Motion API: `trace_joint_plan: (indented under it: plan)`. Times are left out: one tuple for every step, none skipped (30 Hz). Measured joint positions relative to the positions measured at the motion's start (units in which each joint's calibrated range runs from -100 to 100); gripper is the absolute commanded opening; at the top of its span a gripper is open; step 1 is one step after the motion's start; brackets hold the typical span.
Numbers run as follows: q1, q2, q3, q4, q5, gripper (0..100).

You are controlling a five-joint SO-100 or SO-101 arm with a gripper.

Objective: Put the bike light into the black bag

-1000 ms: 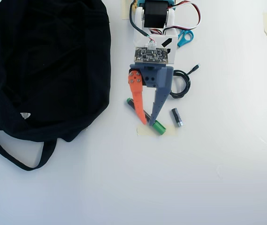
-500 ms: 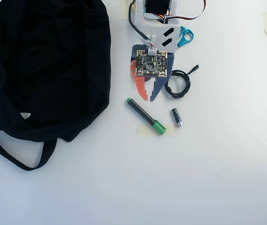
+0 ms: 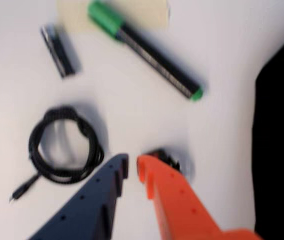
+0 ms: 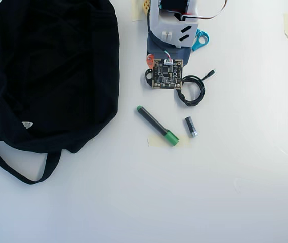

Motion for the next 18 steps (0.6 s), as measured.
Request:
trace_joint_plan:
  plan:
    - [-0.07, 0.0, -0.55, 1.37, 0.0, 2]
    - [-0.07, 0.0, -1.1, 2.66, 0.0, 2]
    - [-0.07, 0.0, -1.42, 3.35, 0.0, 3]
    - [-0.07, 0.0, -1.57, 3.43, 0.0, 3]
    - [-0.07, 0.0, -1.65, 3.69, 0.0, 3]
    - [-0.07, 0.0, -1.73, 3.95, 0.0, 3]
    - [-0.07, 0.0, -1.73, 4.12, 0.0, 3]
    - [-0.07, 0.0, -1.73, 4.29, 0.0, 3]
    - [-0.07, 0.0, -1.73, 4.29, 0.0, 3]
    - [-0.07, 0.0, -1.73, 4.38, 0.0, 3]
    - [-0.07, 0.0, -1.73, 4.38, 0.0, 3]
    - [-0.07, 0.0, -1.73, 4.38, 0.0, 3]
    - [-0.07, 0.0, -1.73, 4.38, 0.0, 3]
    - [-0.07, 0.0, -1.73, 4.38, 0.0, 3]
    - [-0.07, 0.0, -1.73, 4.38, 0.0, 3]
    - [-0.07, 0.0, -1.73, 4.38, 0.0, 3]
    - [-0.07, 0.0, -1.73, 4.38, 0.0, 3]
    - [-0.07, 0.0, -1.73, 4.38, 0.0, 3]
